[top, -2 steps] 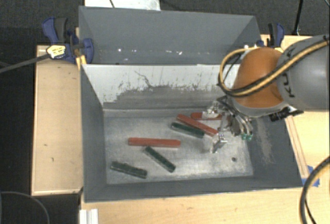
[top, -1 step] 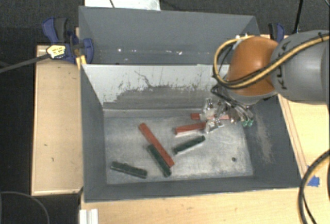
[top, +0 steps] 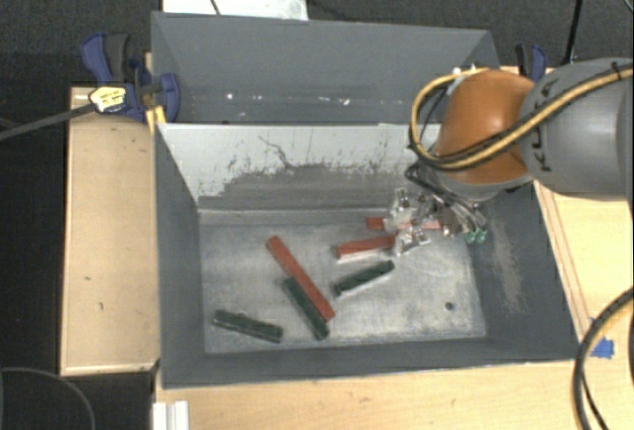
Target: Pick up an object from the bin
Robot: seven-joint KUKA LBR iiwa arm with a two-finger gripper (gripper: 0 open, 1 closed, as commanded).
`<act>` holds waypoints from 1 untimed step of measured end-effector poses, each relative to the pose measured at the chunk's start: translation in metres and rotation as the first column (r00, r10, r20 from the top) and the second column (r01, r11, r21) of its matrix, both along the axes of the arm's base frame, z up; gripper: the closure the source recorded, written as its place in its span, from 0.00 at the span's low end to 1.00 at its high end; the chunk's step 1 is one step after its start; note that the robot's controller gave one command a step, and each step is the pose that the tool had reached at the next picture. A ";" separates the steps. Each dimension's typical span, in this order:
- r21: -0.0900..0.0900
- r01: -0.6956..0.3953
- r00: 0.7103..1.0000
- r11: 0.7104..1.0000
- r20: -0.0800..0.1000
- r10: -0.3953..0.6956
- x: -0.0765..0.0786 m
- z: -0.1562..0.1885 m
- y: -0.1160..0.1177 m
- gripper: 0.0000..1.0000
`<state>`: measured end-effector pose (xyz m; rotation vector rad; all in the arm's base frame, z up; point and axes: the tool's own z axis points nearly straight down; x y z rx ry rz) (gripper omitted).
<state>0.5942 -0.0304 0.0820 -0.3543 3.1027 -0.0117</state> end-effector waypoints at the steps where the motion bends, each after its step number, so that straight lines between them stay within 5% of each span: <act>1: 0.005 -0.049 0.999 0.999 -0.011 0.049 -0.021 0.161 0.009 1.00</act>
Offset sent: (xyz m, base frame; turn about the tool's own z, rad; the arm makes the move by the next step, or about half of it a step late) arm 0.0000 0.0000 0.0000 0.0000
